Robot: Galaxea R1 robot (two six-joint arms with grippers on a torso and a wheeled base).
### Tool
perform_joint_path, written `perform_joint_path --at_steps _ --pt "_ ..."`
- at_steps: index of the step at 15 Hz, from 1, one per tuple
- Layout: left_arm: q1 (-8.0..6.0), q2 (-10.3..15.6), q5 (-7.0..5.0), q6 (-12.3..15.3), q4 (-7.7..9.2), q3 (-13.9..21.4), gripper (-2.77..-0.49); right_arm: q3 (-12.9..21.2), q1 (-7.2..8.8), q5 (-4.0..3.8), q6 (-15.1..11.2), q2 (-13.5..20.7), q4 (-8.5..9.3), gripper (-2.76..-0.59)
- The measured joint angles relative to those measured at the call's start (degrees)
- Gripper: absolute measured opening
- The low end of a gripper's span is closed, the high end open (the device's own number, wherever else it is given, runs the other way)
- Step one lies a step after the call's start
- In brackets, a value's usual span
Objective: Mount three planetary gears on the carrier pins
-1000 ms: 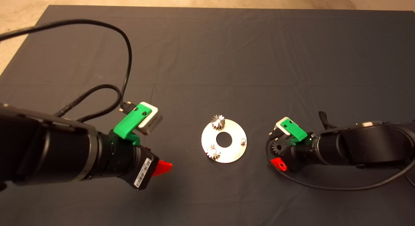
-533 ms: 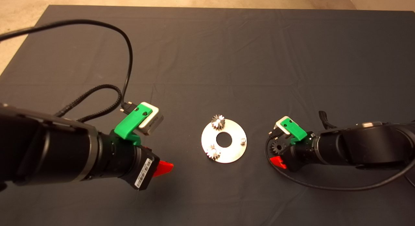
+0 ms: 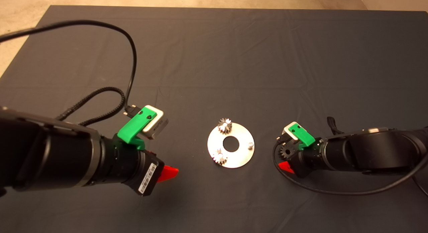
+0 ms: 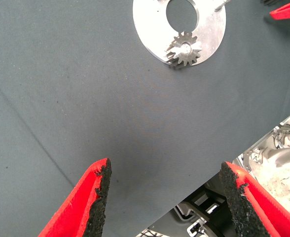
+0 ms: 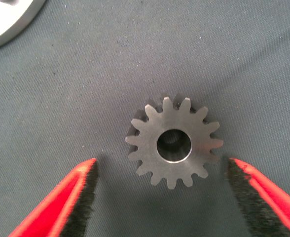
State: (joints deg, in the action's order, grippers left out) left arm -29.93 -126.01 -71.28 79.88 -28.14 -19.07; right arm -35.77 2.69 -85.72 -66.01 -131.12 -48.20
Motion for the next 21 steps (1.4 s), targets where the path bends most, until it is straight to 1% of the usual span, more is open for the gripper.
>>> perform_joint_path --at_steps 2,4,5,6,7,8,9,10,12,13,14,17,18,19,20,21 --pt "0.00 0.0 0.00 0.0 0.00 0.0 -1.77 0.0 0.02 0.02 0.0 0.0 -0.11 -1.53" --pt "0.00 0.0 0.00 0.0 0.02 0.0 -1.77 -0.1 0.02 0.39 0.0 0.0 -0.24 -1.54" --pt "0.00 0.0 0.00 0.0 0.01 0.0 -1.77 -0.1 0.02 0.50 0.0 0.0 -0.24 -1.67" --pt "0.00 0.0 0.22 -0.4 0.02 0.0 -1.77 -0.2 0.02 0.67 0.0 0.0 -0.24 -1.69" --pt "0.00 0.2 0.95 -0.8 0.00 0.0 -1.77 -0.4 0.02 0.65 0.0 0.0 -0.38 -1.69" --pt "0.00 0.8 1.90 -0.9 0.00 0.0 -1.77 -0.5 0.02 0.65 0.0 0.0 -0.50 -1.76" --pt "0.00 1.7 2.24 -0.9 0.00 0.0 -1.77 -0.5 0.00 0.65 0.0 0.0 -0.69 -1.80" --pt "0.00 1.9 2.26 -0.9 0.00 0.0 -1.77 -0.5 0.02 0.63 0.0 0.0 -0.99 -1.84" --pt "0.00 1.9 2.34 -0.9 0.00 0.0 -1.77 -0.5 0.02 0.74 0.0 -0.1 -1.22 -1.99" --pt "0.00 1.9 2.34 -0.9 0.00 0.0 -1.77 -0.5 0.00 0.74 0.0 -0.1 -1.27 -2.00" --pt "0.00 1.8 2.35 -0.9 -0.02 0.1 -1.77 -0.5 0.02 0.69 0.0 0.0 -1.27 -2.11" --pt "0.00 1.7 2.38 -1.1 0.00 0.1 -1.77 -0.9 0.02 0.80 0.0 0.0 -1.29 -2.14" --pt "0.00 1.7 2.38 -1.1 -0.02 0.1 -1.77 -1.1 0.02 1.20 0.0 0.0 -1.29 -2.22" --pt "0.00 1.7 2.38 -1.1 -0.02 0.1 -1.77 -1.2 0.01 1.54 0.0 0.0 -1.29 -2.23" --pt "0.00 1.7 2.38 -1.1 -0.02 0.1 -1.77 -1.3 0.00 1.71 0.0 0.0 -1.27 -2.25" --pt "0.00 1.7 2.38 -1.2 -0.02 0.1 -1.77 -1.3 0.02 1.71 0.0 0.0 -1.27 -2.25"
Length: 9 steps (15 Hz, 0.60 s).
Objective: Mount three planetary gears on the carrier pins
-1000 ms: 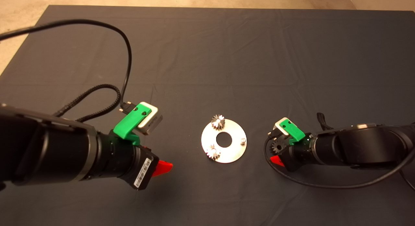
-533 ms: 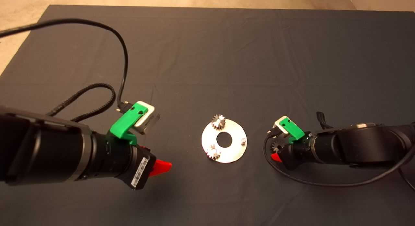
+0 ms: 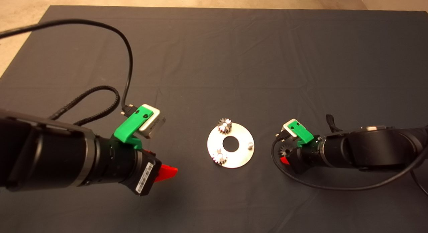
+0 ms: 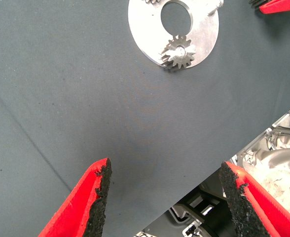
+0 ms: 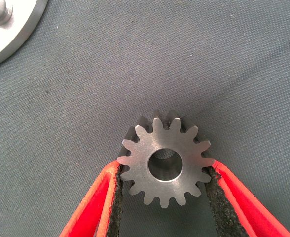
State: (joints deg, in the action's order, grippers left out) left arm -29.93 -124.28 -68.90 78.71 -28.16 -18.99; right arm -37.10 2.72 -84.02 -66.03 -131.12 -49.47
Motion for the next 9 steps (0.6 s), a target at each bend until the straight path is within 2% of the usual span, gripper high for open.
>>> perform_joint_path --at_steps 6,9 --pt "0.00 -0.3 0.02 -0.1 0.00 0.0 -1.77 0.1 0.00 0.04 0.0 0.0 0.00 -2.31" --pt "0.00 -0.6 0.00 -0.1 0.00 0.0 -1.77 3.1 0.04 0.23 -0.1 0.0 -0.02 -2.33"
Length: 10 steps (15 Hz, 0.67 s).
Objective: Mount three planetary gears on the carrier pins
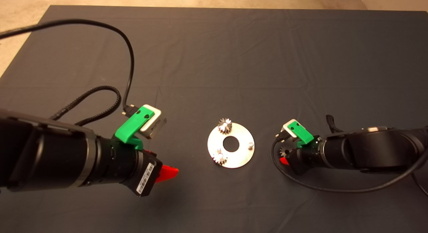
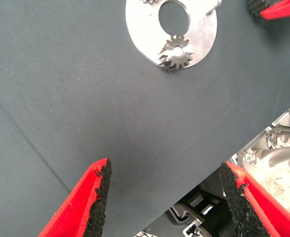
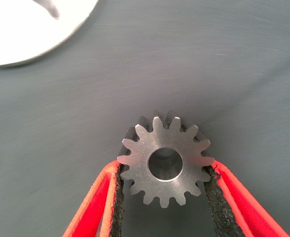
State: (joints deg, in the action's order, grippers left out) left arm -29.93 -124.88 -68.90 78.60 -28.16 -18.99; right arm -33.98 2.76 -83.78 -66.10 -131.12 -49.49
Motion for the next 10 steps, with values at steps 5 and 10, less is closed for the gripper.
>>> perform_joint_path --at_steps 5,10 --pt "0.00 -0.5 0.10 0.0 0.00 0.0 -1.77 6.4 7.86 0.05 -3.4 0.0 0.05 -2.37" --pt "0.00 -1.0 0.16 0.0 0.00 0.0 -1.77 7.2 11.76 -0.15 -5.2 -4.3 2.21 -2.37"
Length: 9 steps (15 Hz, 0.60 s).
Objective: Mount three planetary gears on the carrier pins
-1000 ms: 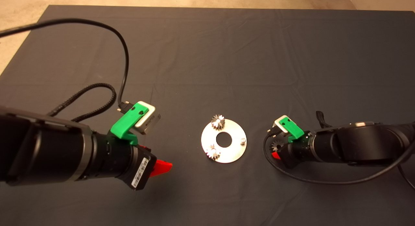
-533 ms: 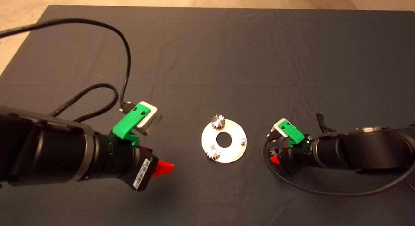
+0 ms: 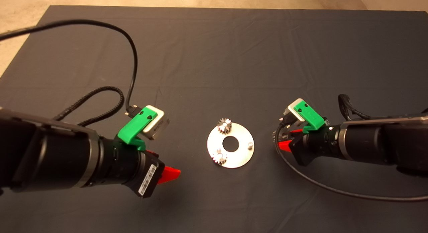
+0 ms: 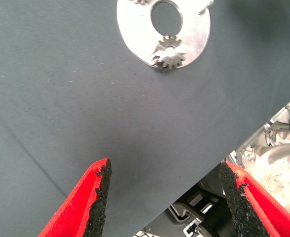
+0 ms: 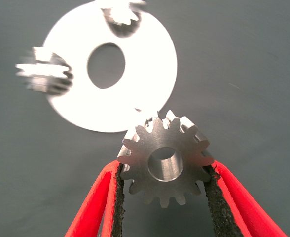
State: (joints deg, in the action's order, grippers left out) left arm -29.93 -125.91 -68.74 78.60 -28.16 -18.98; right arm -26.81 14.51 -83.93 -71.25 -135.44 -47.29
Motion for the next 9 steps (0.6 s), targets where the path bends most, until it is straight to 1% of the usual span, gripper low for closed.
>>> perform_joint_path --at_steps 2,3,4,5,7,9 --pt "0.00 0.0 -0.07 0.0 0.00 0.0 -1.77 -0.5 0.99 0.50 0.0 -3.2 0.82 -2.37" --pt "0.00 0.0 -0.05 0.0 0.00 0.0 -1.77 -1.7 1.05 0.48 0.0 -4.4 1.31 -2.37" --pt "0.00 0.0 -0.05 0.0 0.00 0.0 -1.77 -3.0 1.01 0.11 0.0 -5.8 2.57 -2.37" --pt "0.00 0.0 -0.05 0.0 -0.01 0.0 -1.77 -4.4 0.88 -0.02 0.0 -7.1 4.07 -2.37" --pt "0.00 0.0 -0.05 0.0 -0.04 0.0 -1.77 -7.1 0.90 0.02 0.4 -8.9 7.09 -2.37" --pt "0.00 0.1 -0.07 0.0 -0.04 0.0 -1.77 -9.0 1.10 -0.20 2.7 -9.2 10.14 -2.37"
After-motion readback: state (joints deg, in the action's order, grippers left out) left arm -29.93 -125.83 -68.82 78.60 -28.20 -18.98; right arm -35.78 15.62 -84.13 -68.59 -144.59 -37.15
